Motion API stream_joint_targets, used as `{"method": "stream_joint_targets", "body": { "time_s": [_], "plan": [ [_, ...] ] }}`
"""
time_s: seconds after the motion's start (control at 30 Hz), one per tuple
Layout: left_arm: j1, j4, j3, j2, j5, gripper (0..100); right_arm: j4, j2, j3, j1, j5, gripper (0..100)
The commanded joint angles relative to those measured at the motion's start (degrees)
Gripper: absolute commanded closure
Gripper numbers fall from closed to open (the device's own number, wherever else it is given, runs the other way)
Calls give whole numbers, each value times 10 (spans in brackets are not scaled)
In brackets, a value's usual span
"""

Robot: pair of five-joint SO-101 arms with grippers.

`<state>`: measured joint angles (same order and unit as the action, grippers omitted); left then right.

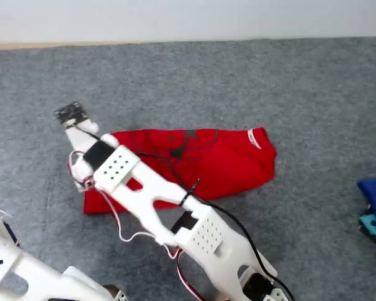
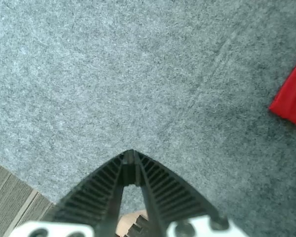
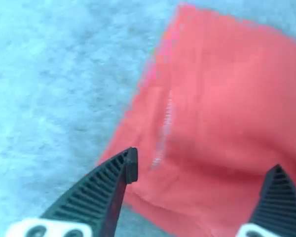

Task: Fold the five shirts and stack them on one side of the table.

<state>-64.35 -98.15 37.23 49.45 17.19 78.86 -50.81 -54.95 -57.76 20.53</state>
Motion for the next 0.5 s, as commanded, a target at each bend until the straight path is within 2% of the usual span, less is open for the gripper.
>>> {"method": "stream_joint_targets", "body": {
  "time_s": [0.0,0.2,0.33,0.47],
  "plan": [
    [-4,8,-6,10,4,995,16,61,-69,-17,-4,620],
    [-1,10,-7,10,4,995,71,80,-152,-23,-2,620],
    [9,11,-23,7,4,995,133,108,-241,21,-4,620],
    [113,9,-54,5,0,995,241,136,-307,100,-4,630]
  ]
}}
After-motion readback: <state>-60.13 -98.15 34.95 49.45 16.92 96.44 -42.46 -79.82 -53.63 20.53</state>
